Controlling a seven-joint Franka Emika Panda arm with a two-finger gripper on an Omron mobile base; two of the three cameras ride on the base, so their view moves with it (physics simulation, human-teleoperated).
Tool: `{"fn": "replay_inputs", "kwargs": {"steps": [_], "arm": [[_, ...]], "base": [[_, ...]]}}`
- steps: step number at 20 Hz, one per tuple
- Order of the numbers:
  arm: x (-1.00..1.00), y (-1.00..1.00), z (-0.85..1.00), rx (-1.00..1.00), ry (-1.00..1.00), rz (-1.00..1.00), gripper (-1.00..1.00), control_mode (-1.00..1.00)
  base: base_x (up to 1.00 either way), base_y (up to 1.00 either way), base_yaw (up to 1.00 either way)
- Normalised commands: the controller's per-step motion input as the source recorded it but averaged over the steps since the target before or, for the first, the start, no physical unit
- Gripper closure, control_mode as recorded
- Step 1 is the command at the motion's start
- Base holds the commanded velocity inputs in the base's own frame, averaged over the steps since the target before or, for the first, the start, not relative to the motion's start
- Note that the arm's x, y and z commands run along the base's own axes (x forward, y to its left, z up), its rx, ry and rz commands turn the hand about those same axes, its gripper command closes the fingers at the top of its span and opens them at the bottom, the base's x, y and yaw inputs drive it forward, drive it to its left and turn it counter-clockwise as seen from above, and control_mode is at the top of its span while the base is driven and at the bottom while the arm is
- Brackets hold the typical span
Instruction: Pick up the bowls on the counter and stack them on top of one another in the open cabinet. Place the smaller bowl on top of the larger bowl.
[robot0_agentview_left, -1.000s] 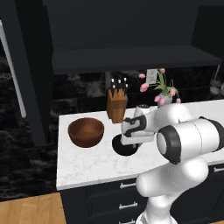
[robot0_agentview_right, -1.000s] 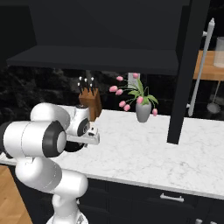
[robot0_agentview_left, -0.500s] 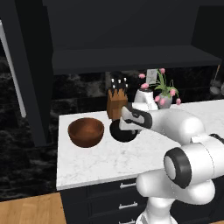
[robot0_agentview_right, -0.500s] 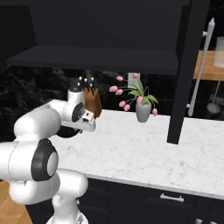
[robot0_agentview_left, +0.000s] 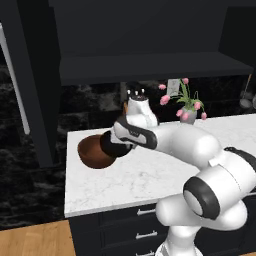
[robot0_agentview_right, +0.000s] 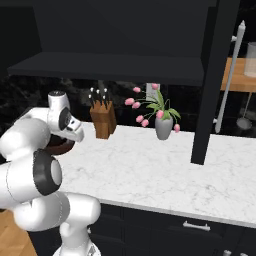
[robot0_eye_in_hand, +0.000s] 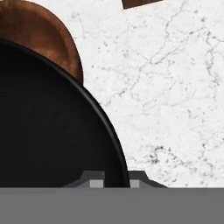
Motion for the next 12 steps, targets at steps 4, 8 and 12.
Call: {"fn": "replay_inputs", "kwargs": {"steps": [4, 8, 12], "arm": [[0.50, 1.00, 0.05, 0.00, -0.04, -0.16, 1.00, -1.00], [0.13, 0.29, 0.00, 0.01, -0.06, -0.04, 1.00, -1.00], [0.31, 0.00, -0.14, 0.00, 0.00, 0.00, 1.00, -1.00]], "base": [[0.00, 0.00, 0.00], [0.00, 0.00, 0.00], [0.00, 0.00, 0.00]]}}
